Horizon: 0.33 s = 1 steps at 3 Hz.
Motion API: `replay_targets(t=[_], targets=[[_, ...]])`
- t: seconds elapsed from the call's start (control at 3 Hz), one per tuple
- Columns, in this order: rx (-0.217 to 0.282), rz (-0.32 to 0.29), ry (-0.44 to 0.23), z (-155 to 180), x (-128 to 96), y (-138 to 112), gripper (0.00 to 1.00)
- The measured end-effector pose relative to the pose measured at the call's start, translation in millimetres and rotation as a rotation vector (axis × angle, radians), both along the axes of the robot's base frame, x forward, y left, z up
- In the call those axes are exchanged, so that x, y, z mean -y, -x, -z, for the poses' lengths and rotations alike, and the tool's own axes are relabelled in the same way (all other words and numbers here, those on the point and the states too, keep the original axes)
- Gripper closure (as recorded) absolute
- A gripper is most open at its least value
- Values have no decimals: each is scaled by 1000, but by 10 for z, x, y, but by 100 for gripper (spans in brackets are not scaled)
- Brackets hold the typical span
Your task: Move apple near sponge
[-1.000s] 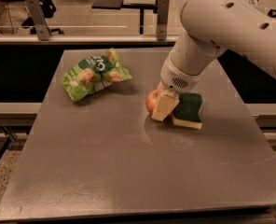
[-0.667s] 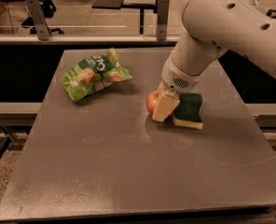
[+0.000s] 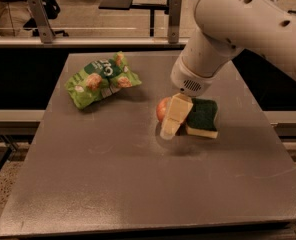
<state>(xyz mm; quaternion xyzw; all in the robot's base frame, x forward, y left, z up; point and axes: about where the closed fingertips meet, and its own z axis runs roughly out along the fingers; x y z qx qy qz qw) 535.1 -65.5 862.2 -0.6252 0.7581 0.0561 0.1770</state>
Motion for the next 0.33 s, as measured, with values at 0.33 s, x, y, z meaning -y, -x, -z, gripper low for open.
replay_targets(t=[0.33], targets=[[1, 0, -1, -7, -2, -1, 0]])
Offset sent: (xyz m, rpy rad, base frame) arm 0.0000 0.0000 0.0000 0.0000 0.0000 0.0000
